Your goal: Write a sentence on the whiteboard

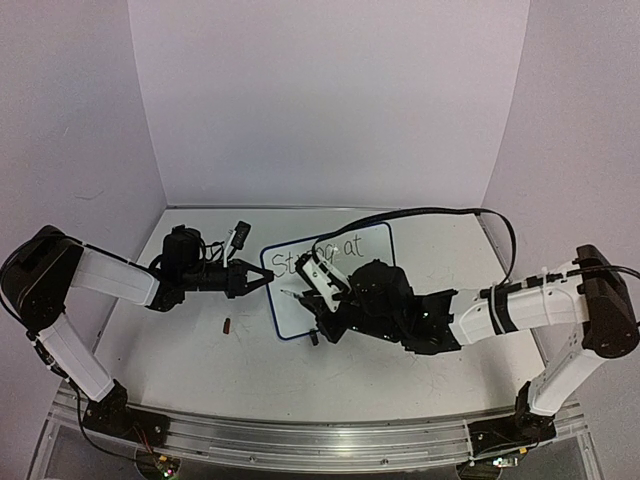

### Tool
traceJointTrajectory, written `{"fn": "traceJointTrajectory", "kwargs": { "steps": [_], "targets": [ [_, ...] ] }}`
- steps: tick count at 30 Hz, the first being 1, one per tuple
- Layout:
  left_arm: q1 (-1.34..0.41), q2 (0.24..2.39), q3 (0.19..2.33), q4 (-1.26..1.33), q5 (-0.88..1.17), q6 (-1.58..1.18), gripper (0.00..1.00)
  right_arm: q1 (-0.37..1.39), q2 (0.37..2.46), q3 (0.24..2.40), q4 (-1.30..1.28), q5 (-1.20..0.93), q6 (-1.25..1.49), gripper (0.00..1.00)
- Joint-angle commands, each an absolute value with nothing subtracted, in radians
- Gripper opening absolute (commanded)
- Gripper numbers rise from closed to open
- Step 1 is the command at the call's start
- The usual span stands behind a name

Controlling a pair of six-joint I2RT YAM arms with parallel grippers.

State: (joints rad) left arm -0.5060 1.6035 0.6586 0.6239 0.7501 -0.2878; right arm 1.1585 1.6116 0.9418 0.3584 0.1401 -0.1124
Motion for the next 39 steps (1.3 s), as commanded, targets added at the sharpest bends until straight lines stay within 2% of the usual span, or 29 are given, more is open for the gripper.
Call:
{"fn": "traceJointTrajectory", "kwargs": {
  "steps": [1,12,31,39],
  "targets": [
    [-0.506,1.607,0.667,0.557,0.671,-0.261,0.0,1.175,1.657,0.994,0.409,0.139,-0.133,0.0],
    [-0.507,1.597,0.659,0.558,0.673,-0.259,0.0,1.187,1.681,0.959,0.47,0.044,-0.189,0.0],
    [-0.506,1.599,0.658,0.558,0.677,-0.255,0.0,1.19,1.751,0.993,0.48,0.31,-0.175,0.0],
    [-0.506,1.597,0.657,0.558,0.677,-0.255,0.0,1.188,1.774,1.022,0.491,0.305,-0.177,0.0]
  ]
}}
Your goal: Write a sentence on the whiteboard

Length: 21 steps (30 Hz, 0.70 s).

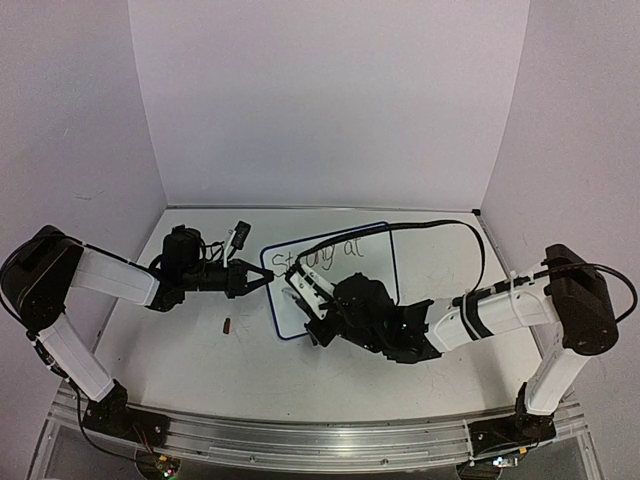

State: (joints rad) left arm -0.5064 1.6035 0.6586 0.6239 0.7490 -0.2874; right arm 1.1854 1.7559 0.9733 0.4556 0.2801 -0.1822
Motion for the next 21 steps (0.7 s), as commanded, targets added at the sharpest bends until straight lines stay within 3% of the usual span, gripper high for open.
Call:
{"fn": "traceJointTrajectory", "kwargs": {
  "steps": [1,21],
  "targets": [
    [-0.506,1.597,0.655,0.558,0.676,-0.255,0.0,1.187,1.775,1.023,0.495,0.301,-0.179,0.0],
    [-0.506,1.597,0.661,0.556,0.676,-0.251,0.0,1.177,1.801,1.028,0.484,0.322,-0.158,0.0]
  ]
}}
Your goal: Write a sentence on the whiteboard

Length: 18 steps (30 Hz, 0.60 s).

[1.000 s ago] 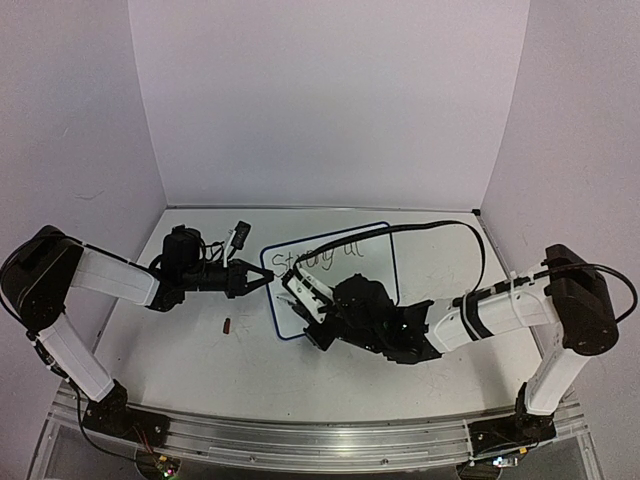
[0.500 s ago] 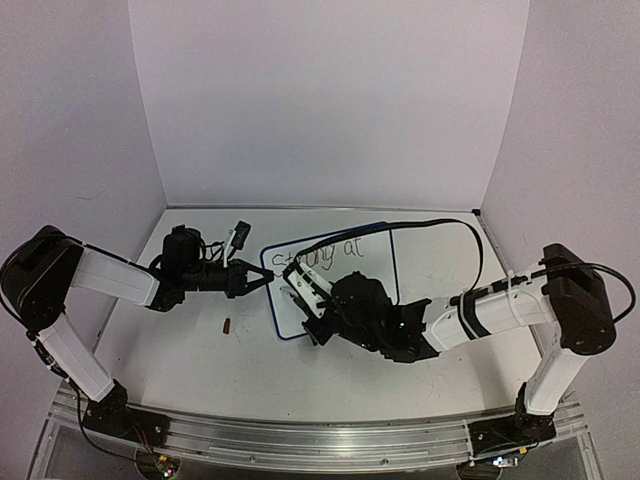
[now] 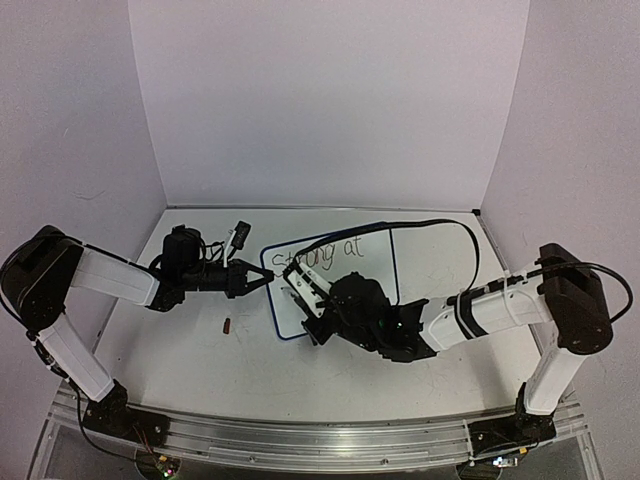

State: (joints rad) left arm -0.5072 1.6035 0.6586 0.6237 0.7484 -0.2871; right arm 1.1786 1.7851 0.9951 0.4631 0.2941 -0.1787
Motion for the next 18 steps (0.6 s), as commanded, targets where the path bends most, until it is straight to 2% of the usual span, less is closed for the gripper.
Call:
{"fn": "traceJointTrajectory", "kwargs": {
  "steps": [1,18],
  "targets": [
    [-0.506,1.598,0.662,0.556,0.676,-0.251,0.0,1.177,1.802,1.027,0.481,0.323,-0.158,0.0],
    [-0.506,1.597,0.667,0.55,0.676,-0.249,0.0,1.177,1.797,1.003,0.446,0.314,-0.125,0.0]
  ]
}}
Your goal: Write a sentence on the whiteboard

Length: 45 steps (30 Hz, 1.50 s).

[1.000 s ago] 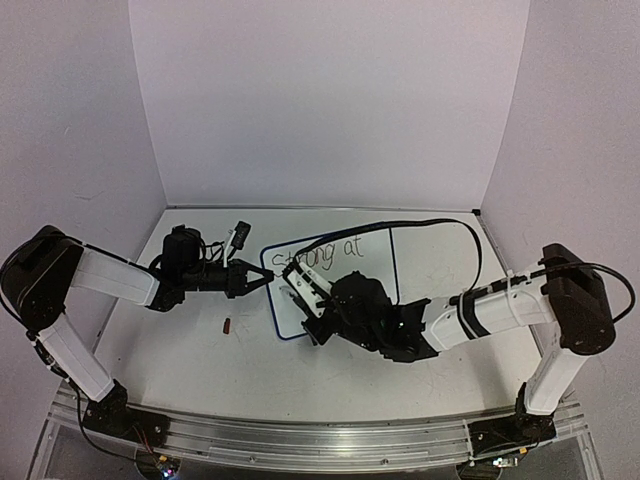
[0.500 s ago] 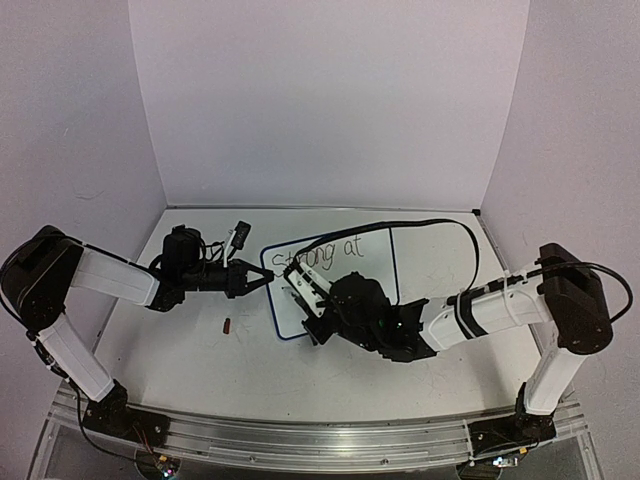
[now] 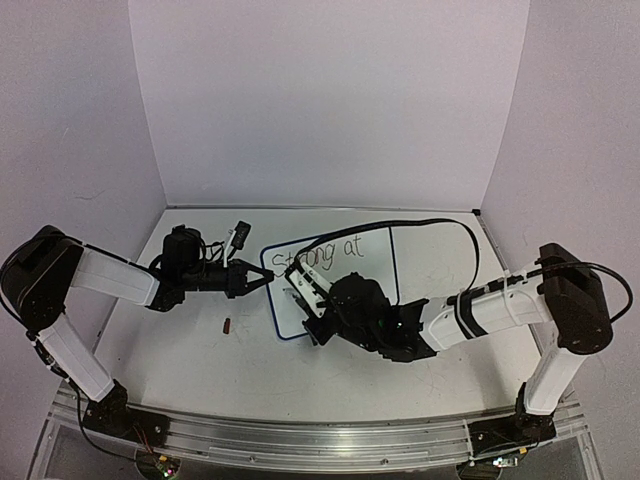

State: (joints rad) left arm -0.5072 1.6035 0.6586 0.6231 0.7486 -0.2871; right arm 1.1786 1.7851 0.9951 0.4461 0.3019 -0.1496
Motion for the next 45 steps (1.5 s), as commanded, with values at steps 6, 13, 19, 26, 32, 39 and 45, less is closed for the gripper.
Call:
{"fn": "traceJointTrajectory", "kwargs": {
  "steps": [6,13,19,26,32,39,45],
  "targets": [
    [-0.506,1.596,0.669,0.548,0.677,-0.247,0.0,1.177,1.802,0.999,0.426,0.307,-0.111,0.0],
    [-0.506,1.592,0.667,0.546,0.676,-0.247,0.0,1.177,1.806,0.995,0.41,0.299,-0.093,0.0],
    [-0.507,1.59,0.666,0.542,0.675,-0.245,0.0,1.176,1.802,0.98,0.4,0.282,-0.075,0.0],
    [-0.506,1.589,0.666,0.54,0.673,-0.244,0.0,1.178,1.797,0.956,0.388,0.253,-0.049,0.0],
    [-0.507,1.588,0.664,0.539,0.674,-0.244,0.0,1.179,1.793,0.939,0.385,0.237,-0.034,0.0],
    [-0.507,1.585,0.663,0.537,0.672,-0.245,0.0,1.179,1.805,0.958,0.4,0.268,-0.034,0.0],
    [-0.506,1.575,0.656,0.534,0.667,-0.244,0.0,1.176,1.808,0.975,0.43,0.284,-0.038,0.0]
  ]
}}
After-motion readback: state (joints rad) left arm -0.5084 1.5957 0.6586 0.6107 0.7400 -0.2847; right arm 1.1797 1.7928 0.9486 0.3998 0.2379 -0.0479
